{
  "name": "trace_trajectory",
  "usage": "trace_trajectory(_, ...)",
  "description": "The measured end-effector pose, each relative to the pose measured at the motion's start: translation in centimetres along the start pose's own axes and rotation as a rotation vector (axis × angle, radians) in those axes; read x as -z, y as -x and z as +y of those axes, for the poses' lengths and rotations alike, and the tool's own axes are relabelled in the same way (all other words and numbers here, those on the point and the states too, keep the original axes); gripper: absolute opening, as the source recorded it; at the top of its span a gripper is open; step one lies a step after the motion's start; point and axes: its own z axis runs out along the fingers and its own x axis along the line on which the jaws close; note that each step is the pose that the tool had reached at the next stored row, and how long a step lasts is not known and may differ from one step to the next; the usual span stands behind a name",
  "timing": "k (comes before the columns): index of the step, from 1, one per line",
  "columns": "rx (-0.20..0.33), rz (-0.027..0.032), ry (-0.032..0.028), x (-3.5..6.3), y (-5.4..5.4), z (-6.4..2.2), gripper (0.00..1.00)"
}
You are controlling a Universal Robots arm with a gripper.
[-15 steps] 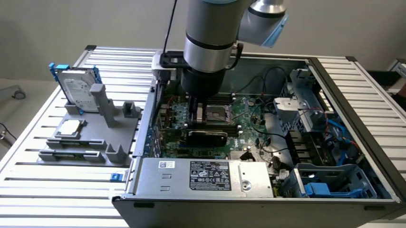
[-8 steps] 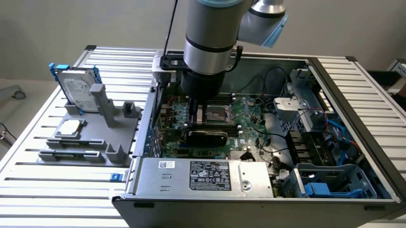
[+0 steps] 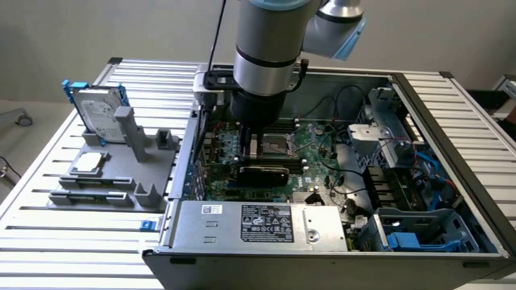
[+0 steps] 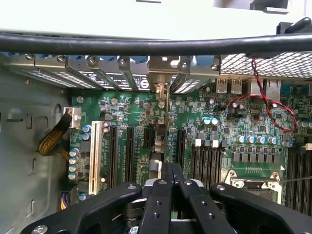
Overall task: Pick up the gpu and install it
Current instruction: 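Insert the gpu into the slot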
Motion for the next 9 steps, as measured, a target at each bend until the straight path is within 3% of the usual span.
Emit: trace_trajectory(9,-0.005,0.0007,-0.0001,-0.16,-0.01,-0.02,0.13)
